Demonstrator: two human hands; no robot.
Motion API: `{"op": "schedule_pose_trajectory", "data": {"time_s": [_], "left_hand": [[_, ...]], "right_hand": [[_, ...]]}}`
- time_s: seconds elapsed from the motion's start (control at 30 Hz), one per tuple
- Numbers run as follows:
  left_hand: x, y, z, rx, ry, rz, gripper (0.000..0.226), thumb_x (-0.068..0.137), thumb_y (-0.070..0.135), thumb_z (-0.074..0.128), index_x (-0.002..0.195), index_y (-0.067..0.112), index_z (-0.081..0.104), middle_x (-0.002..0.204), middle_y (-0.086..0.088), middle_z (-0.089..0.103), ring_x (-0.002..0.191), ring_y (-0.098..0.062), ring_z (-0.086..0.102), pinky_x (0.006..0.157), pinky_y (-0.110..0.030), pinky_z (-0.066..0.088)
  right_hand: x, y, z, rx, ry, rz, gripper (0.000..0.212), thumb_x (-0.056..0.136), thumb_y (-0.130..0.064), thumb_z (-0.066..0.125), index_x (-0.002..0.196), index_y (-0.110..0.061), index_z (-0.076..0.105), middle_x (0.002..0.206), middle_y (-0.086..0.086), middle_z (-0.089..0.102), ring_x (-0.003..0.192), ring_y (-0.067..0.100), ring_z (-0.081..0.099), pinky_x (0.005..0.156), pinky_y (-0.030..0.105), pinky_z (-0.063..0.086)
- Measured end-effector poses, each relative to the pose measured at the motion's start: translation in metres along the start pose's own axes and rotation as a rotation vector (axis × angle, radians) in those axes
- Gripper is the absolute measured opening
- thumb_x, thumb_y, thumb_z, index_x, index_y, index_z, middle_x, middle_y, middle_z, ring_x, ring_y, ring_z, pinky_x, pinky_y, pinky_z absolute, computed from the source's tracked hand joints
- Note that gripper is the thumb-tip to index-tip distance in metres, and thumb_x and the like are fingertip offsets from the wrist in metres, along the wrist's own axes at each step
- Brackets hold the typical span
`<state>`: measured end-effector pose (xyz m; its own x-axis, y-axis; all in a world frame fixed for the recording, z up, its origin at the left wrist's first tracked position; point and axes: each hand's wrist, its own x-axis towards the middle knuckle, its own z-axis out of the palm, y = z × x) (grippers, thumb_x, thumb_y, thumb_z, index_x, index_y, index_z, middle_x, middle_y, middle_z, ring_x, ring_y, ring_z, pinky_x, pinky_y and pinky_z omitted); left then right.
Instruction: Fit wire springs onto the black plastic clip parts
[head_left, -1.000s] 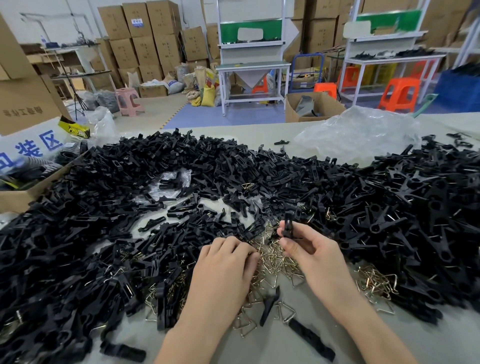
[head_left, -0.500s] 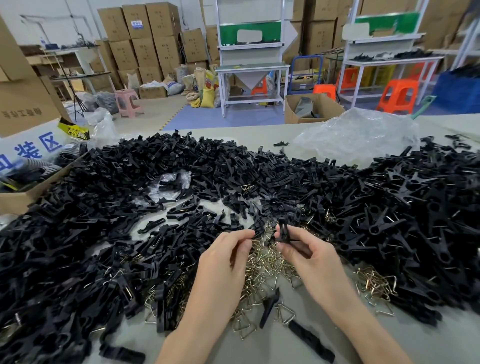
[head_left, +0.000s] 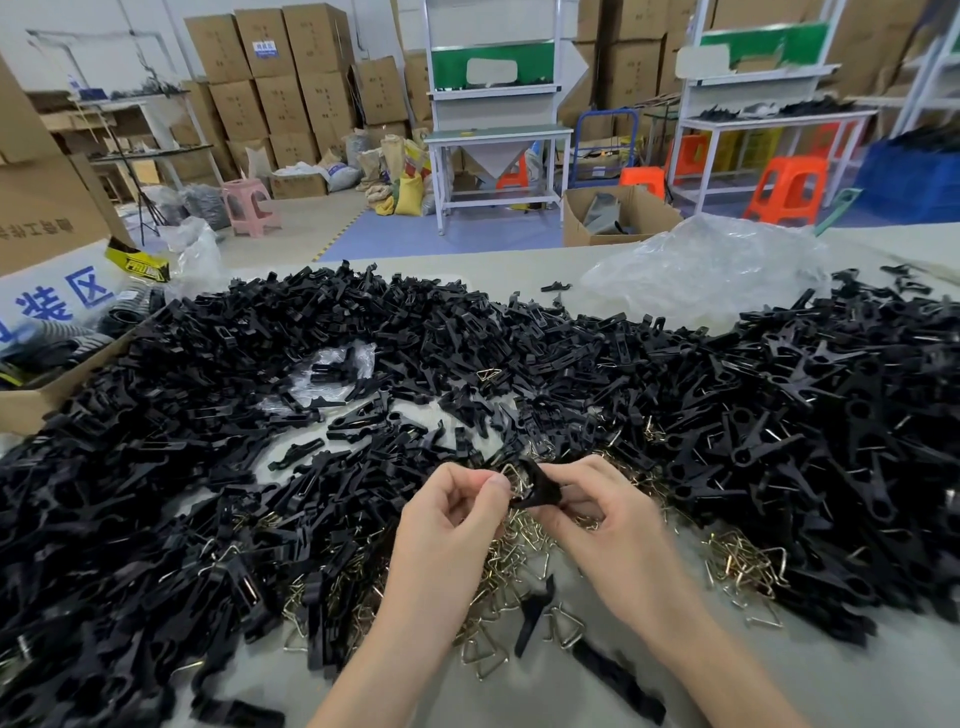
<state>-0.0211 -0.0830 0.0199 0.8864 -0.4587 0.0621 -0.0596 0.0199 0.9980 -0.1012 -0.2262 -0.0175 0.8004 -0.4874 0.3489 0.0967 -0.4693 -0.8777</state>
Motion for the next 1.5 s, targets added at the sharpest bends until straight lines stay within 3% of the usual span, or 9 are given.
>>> {"op": "schedule_pose_trajectory", "data": {"time_s": [0.33,0.5,0.7,0.97,1.07,1.13,1.27,1.37,1.5], "left_hand": [[-0.004,0.002,0.006,-0.013,0.037,0.004,0.013,0.093,0.020,0.068,0.081,0.013,0.066,0.070,0.006,0.066,0.068,-0.012,0.060,0.062,-0.018,0.049],[-0.005,0.001,0.006,0.085,0.059,0.043,0.013,0.089,0.024,0.069,0.078,0.019,0.066,0.081,-0.003,0.070,0.073,-0.016,0.061,0.081,-0.046,0.056],[-0.007,-0.002,0.007,0.132,0.100,0.080,0.013,0.089,0.027,0.068,0.077,0.027,0.063,0.074,-0.001,0.066,0.070,-0.024,0.061,0.066,-0.032,0.047],[-0.003,0.002,-0.004,0.188,-0.235,0.015,0.020,0.084,0.037,0.071,0.069,0.027,0.062,0.079,0.009,0.069,0.063,-0.005,0.052,0.058,-0.016,0.041],[0.000,0.003,-0.010,0.181,-0.322,-0.064,0.029,0.070,0.056,0.070,0.068,0.029,0.060,0.078,0.005,0.068,0.072,-0.011,0.062,0.073,-0.033,0.048],[0.002,0.002,-0.010,0.060,-0.352,-0.126,0.032,0.068,0.051,0.075,0.078,0.023,0.062,0.076,0.004,0.068,0.076,-0.015,0.068,0.081,-0.045,0.054],[-0.001,-0.002,-0.005,-0.114,-0.407,-0.196,0.060,0.070,0.040,0.080,0.111,0.006,0.053,0.085,-0.005,0.071,0.083,-0.022,0.070,0.074,-0.036,0.057],[-0.003,-0.003,-0.003,-0.124,-0.455,-0.179,0.056,0.075,0.040,0.079,0.125,0.024,0.057,0.089,-0.006,0.073,0.086,-0.022,0.071,0.078,-0.035,0.058],[-0.004,-0.002,0.000,-0.061,-0.476,-0.121,0.031,0.079,0.040,0.070,0.110,0.037,0.072,0.089,-0.003,0.072,0.086,-0.017,0.069,0.080,-0.033,0.058]], "right_hand": [[-0.004,-0.008,-0.003,-0.188,0.005,-0.056,0.036,0.087,-0.020,0.079,0.115,-0.041,0.070,0.106,-0.019,0.058,0.099,0.005,0.061,0.083,0.008,0.044],[-0.004,-0.010,-0.004,-0.205,0.015,-0.069,0.036,0.086,-0.021,0.079,0.117,-0.039,0.071,0.104,-0.018,0.057,0.096,0.007,0.061,0.081,0.009,0.044],[-0.005,-0.010,-0.002,-0.211,0.012,-0.072,0.037,0.087,-0.018,0.079,0.118,-0.036,0.070,0.104,-0.017,0.054,0.096,0.007,0.060,0.081,0.013,0.046],[-0.004,-0.006,-0.005,-0.195,-0.051,-0.150,0.046,0.090,-0.004,0.071,0.119,-0.040,0.068,0.112,-0.022,0.061,0.107,0.003,0.063,0.088,0.013,0.046],[-0.004,-0.008,-0.005,-0.185,-0.095,-0.247,0.047,0.092,-0.002,0.068,0.120,-0.040,0.066,0.121,-0.023,0.061,0.117,0.006,0.061,0.096,0.015,0.045],[-0.003,-0.005,-0.006,-0.175,-0.096,-0.263,0.045,0.094,-0.005,0.067,0.122,-0.041,0.067,0.126,-0.020,0.058,0.120,0.010,0.059,0.098,0.017,0.045],[-0.004,-0.002,-0.006,-0.181,-0.112,-0.243,0.052,0.095,-0.008,0.062,0.124,-0.051,0.065,0.135,-0.021,0.050,0.126,0.013,0.053,0.099,0.021,0.048],[-0.004,-0.005,-0.005,-0.163,-0.146,-0.241,0.045,0.096,-0.018,0.058,0.121,-0.055,0.064,0.139,-0.025,0.047,0.130,0.009,0.048,0.099,0.016,0.045],[-0.005,-0.008,-0.006,-0.237,-0.150,-0.247,0.057,0.096,-0.008,0.062,0.122,-0.058,0.062,0.140,-0.029,0.045,0.131,0.008,0.047,0.103,0.019,0.043]]}}
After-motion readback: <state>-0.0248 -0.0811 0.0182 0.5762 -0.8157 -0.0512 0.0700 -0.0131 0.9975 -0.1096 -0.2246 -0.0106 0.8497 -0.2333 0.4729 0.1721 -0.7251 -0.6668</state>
